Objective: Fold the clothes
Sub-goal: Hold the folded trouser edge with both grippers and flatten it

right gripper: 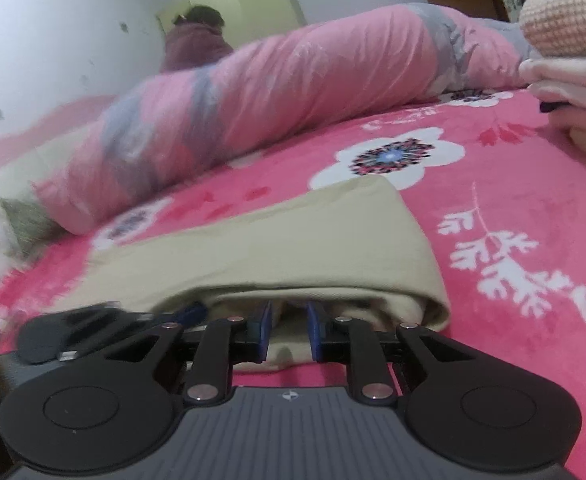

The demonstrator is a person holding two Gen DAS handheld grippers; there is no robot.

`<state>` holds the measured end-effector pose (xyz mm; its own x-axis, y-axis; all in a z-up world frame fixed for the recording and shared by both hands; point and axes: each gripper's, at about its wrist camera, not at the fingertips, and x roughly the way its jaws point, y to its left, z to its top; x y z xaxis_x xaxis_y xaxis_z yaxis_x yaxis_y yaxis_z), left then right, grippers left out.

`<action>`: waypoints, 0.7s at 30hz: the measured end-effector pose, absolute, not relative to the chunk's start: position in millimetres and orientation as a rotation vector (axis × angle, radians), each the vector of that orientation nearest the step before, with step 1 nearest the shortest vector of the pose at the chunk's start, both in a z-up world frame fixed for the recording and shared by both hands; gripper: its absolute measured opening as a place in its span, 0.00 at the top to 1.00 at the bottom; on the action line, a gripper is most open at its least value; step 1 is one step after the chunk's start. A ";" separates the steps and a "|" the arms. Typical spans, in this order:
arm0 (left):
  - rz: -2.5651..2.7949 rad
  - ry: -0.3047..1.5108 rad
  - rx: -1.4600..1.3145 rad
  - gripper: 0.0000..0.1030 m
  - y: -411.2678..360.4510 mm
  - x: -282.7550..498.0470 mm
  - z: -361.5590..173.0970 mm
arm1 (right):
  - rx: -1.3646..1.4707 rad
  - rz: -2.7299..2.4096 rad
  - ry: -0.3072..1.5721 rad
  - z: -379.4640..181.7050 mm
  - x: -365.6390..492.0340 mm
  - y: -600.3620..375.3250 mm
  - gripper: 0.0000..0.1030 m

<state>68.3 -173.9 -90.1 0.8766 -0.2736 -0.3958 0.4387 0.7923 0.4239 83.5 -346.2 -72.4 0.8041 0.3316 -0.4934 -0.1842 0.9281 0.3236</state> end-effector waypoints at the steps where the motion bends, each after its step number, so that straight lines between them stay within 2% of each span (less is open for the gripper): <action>1: -0.389 0.323 0.535 0.77 -174.0 68.1 -90.7 | 0.256 0.255 0.581 -76.7 90.0 -345.2 0.83; 2: -0.387 0.321 0.540 0.77 -174.5 67.5 -91.5 | 0.233 0.213 0.592 -80.7 96.2 -343.6 0.94; 3: -0.386 0.318 0.546 0.77 -175.0 66.8 -92.4 | 0.210 0.171 0.603 -84.7 102.3 -342.0 0.97; 5: -0.384 0.313 0.553 0.77 -175.3 65.9 -93.7 | 0.215 0.137 0.577 -83.4 100.9 -339.5 0.97; 9: -0.383 0.316 0.562 0.77 -176.1 66.4 -95.6 | -0.020 0.026 0.552 -99.6 99.2 -315.0 1.00; 13: -0.383 0.314 0.561 0.77 -175.8 65.7 -95.4 | -0.117 0.012 0.522 -92.8 90.8 -305.2 0.99; 21: -0.385 0.314 0.557 0.77 -175.1 65.0 -96.3 | -0.035 0.251 0.550 -72.0 74.6 -308.6 0.98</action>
